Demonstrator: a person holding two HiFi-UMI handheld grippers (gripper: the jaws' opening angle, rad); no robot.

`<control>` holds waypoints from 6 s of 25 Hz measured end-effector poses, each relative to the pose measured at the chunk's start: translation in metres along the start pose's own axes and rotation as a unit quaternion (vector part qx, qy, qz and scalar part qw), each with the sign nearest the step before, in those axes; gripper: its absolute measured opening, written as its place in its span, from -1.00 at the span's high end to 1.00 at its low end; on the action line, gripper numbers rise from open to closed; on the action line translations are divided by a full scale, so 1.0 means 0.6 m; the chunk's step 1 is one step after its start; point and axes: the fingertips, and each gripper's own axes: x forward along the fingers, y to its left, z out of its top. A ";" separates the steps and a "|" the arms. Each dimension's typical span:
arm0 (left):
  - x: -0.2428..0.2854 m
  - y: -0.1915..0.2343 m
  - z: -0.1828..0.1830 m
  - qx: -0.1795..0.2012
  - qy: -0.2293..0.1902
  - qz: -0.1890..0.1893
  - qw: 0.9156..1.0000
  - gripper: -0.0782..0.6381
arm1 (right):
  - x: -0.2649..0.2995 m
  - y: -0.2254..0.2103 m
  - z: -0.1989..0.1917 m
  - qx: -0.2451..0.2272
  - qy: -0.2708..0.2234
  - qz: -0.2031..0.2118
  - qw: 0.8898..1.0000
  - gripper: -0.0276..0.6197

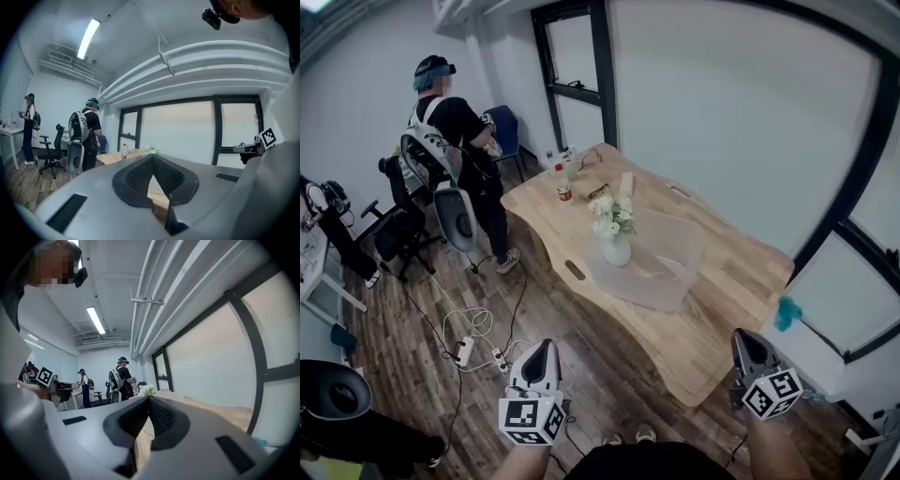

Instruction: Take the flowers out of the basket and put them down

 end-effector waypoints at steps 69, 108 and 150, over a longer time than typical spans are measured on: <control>0.468 0.218 0.095 0.014 -0.032 -0.113 0.993 0.77 | 0.435 -0.051 0.095 -0.019 -0.016 -0.116 0.993 0.85; 0.678 0.232 0.045 0.024 0.001 -0.113 0.993 0.77 | 0.706 -0.132 -0.010 -0.054 0.049 0.009 0.997 0.85; 0.699 0.287 -0.010 0.029 0.050 -0.065 0.996 0.77 | 0.777 -0.049 -0.216 -0.072 0.169 0.209 0.961 0.60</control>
